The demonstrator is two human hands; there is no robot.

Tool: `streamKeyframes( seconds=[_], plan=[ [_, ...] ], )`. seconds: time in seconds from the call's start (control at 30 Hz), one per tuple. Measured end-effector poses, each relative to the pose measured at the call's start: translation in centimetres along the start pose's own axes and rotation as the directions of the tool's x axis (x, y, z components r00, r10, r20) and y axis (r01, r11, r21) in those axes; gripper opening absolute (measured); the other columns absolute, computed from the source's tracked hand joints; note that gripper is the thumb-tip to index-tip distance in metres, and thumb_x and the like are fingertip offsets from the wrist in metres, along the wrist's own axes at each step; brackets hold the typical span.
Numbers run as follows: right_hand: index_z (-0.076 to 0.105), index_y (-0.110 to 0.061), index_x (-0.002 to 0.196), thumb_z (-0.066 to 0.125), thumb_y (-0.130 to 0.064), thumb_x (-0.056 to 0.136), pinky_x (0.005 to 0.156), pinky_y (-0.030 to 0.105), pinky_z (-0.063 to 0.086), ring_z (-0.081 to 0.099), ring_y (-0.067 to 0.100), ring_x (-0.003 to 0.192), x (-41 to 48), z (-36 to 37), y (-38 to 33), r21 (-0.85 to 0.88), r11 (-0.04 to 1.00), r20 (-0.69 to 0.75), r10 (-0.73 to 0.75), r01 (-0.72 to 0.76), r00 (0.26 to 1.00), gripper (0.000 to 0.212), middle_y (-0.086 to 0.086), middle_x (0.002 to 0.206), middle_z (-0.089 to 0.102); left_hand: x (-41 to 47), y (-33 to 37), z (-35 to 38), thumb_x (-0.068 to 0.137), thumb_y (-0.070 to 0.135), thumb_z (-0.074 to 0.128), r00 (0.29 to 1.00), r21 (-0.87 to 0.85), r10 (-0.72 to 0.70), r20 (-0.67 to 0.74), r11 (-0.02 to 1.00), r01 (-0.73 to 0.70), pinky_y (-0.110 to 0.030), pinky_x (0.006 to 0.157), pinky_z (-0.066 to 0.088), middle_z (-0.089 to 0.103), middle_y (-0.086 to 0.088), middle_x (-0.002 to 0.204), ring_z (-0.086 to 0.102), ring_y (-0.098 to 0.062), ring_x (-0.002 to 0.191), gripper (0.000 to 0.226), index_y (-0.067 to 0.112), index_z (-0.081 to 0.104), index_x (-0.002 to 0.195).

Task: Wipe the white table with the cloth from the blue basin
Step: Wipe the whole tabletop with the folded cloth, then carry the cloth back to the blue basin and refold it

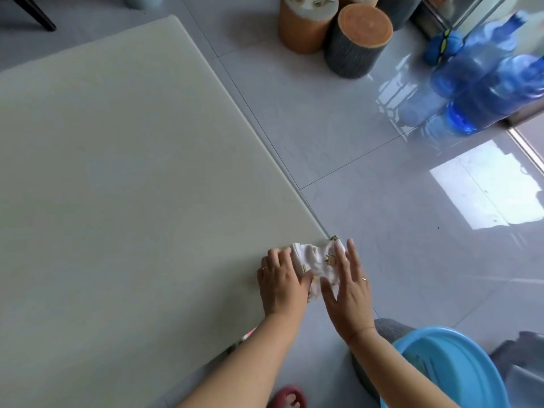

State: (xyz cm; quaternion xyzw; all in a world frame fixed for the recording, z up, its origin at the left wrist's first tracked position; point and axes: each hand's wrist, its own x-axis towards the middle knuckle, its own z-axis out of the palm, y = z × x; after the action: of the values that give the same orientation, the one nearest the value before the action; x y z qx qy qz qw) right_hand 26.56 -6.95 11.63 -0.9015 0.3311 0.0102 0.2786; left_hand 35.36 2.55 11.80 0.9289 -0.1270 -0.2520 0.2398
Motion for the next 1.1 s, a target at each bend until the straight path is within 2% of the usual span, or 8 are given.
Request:
streamKeyframes(
  seconds=[0.07,0.13,0.23,0.37,0.5,0.73,0.83,1.1],
  plan=[
    [0.031,-0.022,0.145,0.061,-0.021,0.089,0.106,0.034,0.030,0.034,0.013,0.132,1.1,-0.6,0.4,0.232,0.938,0.013,0.262,-0.258,0.965,0.064,0.001,0.151,0.031,0.1,0.7,0.5,0.081,0.039,0.064,0.997,-0.039,-0.083,-0.003,0.996,0.083,-0.036,0.091,0.037,0.051,-0.007,0.114,0.049,-0.028,0.108,0.038,0.015,0.055,0.109],
    [0.056,-0.016,0.117,0.059,-0.019,0.089,0.083,0.028,0.048,0.057,0.021,0.106,2.1,-0.9,0.3,0.519,0.694,0.262,0.426,-0.499,0.866,0.029,0.001,0.113,0.061,0.3,1.2,0.8,0.084,0.030,0.059,0.992,-0.066,-0.126,0.019,0.990,0.127,-0.036,0.092,0.039,0.053,-0.009,0.113,0.051,-0.029,0.107,0.026,0.012,0.055,0.103],
    [0.061,-0.007,0.085,0.057,-0.021,0.088,0.051,0.020,0.038,0.051,0.019,0.069,2.2,-1.4,0.8,0.494,0.657,0.298,0.486,-0.569,0.821,0.014,0.001,0.071,0.055,-0.2,1.9,0.5,0.088,0.019,0.054,0.988,-0.240,-0.125,0.094,0.960,0.145,-0.036,0.081,0.043,0.057,-0.010,0.112,0.055,-0.030,0.100,0.016,0.009,0.050,0.101],
    [0.064,-0.009,0.085,0.061,-0.022,0.086,0.064,0.029,0.043,0.054,0.017,0.069,-0.1,-3.9,0.7,0.584,0.597,0.283,0.485,-0.550,0.827,0.013,0.001,0.073,0.060,-1.9,2.6,-1.1,0.092,0.017,0.049,0.980,-0.375,-0.057,0.190,0.918,0.126,-0.029,0.065,0.037,0.057,-0.007,0.096,0.052,-0.027,0.081,0.013,0.014,0.036,0.095],
    [0.062,-0.010,0.090,0.063,-0.017,0.087,0.069,0.034,0.049,0.062,0.018,0.071,-4.0,-8.4,-0.1,0.730,0.484,0.274,0.439,-0.483,0.856,0.009,0.006,0.080,0.068,-4.7,4.2,-3.9,0.092,0.020,0.052,0.980,-0.428,0.062,0.190,0.903,0.026,-0.029,0.067,0.038,0.057,-0.002,0.096,0.055,-0.026,0.088,0.016,0.013,0.039,0.098],
    [0.056,-0.010,0.099,0.060,-0.014,0.090,0.053,0.029,0.046,0.060,0.017,0.063,-11.3,-19.3,-2.7,0.868,0.385,0.145,0.409,-0.314,0.901,0.010,0.003,0.075,0.067,-12.2,11.2,-10.5,0.093,0.021,0.055,0.954,-0.561,0.289,0.079,0.804,-0.197,-0.010,0.059,0.042,0.063,0.006,0.090,0.060,-0.006,0.081,0.014,0.028,0.043,0.090],
    [0.056,-0.013,0.100,0.060,-0.013,0.090,0.056,0.035,0.041,0.055,0.023,0.063,-14.1,-25.2,-4.2,0.892,0.388,0.062,0.406,-0.233,0.912,0.011,0.009,0.077,0.064,-16.0,15.5,-14.1,0.094,0.022,0.054,0.924,-0.570,0.379,0.046,0.770,-0.288,-0.012,0.061,0.044,0.063,0.007,0.090,0.060,-0.004,0.081,0.009,0.024,0.045,0.095],
    [0.060,-0.010,0.102,0.056,-0.014,0.093,0.044,0.022,0.044,0.060,0.012,0.056,-22.3,-38.1,-8.0,0.923,0.378,-0.106,0.439,-0.076,0.892,0.011,0.001,0.073,0.066,-25.9,23.8,-21.9,0.094,0.019,0.054,0.815,-0.583,0.577,0.044,0.677,-0.449,-0.008,0.062,0.044,0.063,0.005,0.094,0.061,-0.004,0.084,0.010,0.019,0.046,0.101]
  ],
)
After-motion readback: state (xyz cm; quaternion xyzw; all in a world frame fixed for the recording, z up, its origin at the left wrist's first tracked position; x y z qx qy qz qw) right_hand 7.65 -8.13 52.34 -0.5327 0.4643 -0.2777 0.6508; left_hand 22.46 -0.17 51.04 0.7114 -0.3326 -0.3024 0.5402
